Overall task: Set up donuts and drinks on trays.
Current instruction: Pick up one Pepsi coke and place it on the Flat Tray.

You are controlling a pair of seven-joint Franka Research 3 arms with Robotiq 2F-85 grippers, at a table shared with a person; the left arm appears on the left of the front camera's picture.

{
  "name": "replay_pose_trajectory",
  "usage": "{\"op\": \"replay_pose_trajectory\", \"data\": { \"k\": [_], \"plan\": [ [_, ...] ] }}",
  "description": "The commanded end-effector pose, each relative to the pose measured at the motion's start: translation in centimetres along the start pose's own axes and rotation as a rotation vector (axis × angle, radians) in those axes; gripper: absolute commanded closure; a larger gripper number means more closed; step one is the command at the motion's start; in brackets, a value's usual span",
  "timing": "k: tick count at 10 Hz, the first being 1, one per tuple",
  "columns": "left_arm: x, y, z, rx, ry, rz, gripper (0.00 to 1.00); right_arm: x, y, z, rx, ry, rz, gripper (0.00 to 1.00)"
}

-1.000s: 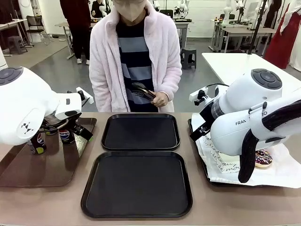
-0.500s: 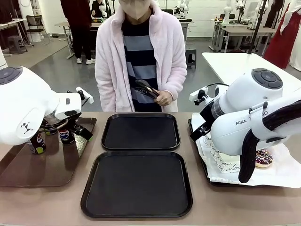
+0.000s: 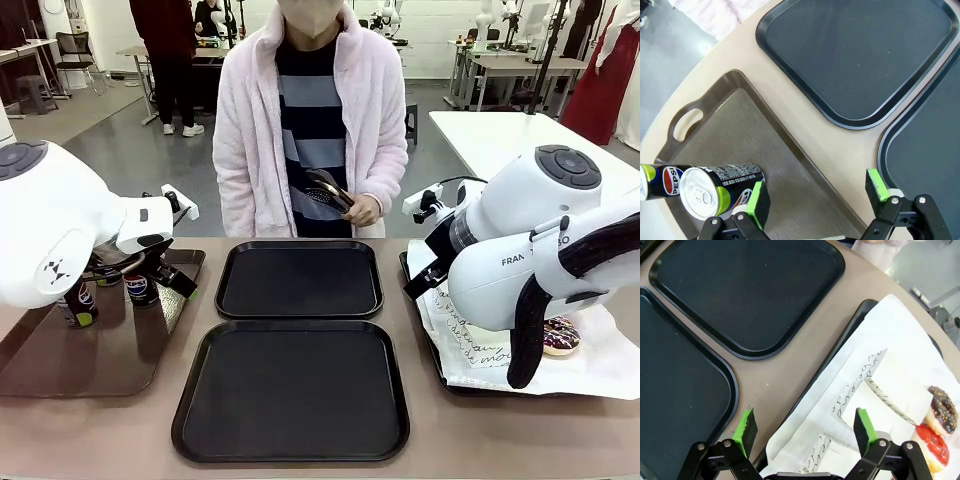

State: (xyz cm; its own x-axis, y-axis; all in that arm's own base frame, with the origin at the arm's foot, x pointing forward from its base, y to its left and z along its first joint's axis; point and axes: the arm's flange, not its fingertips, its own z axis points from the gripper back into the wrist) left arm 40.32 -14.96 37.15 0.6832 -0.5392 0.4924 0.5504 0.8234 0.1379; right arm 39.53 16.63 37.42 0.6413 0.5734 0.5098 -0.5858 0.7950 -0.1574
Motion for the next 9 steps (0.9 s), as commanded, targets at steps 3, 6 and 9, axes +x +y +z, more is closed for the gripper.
{"op": "replay_pose_trajectory", "data": {
  "k": [3, 6, 9],
  "plan": [
    [-0.2, -0.1, 1.9, -0.029, 0.056, -0.002, 0.00, -1.2, 1.1, 4.2, -0.015, 0.055, 0.020, 0.00],
    [-5.6, -1.6, 8.8, -0.143, 0.208, -0.068, 0.00, -6.3, 3.1, 12.9, -0.012, 0.294, 0.064, 0.00],
    [-10.3, -3.4, 12.9, -0.126, 0.185, -0.121, 0.00, -11.2, 4.0, 15.5, 0.000, 0.333, 0.102, 0.00]
  ]
}}
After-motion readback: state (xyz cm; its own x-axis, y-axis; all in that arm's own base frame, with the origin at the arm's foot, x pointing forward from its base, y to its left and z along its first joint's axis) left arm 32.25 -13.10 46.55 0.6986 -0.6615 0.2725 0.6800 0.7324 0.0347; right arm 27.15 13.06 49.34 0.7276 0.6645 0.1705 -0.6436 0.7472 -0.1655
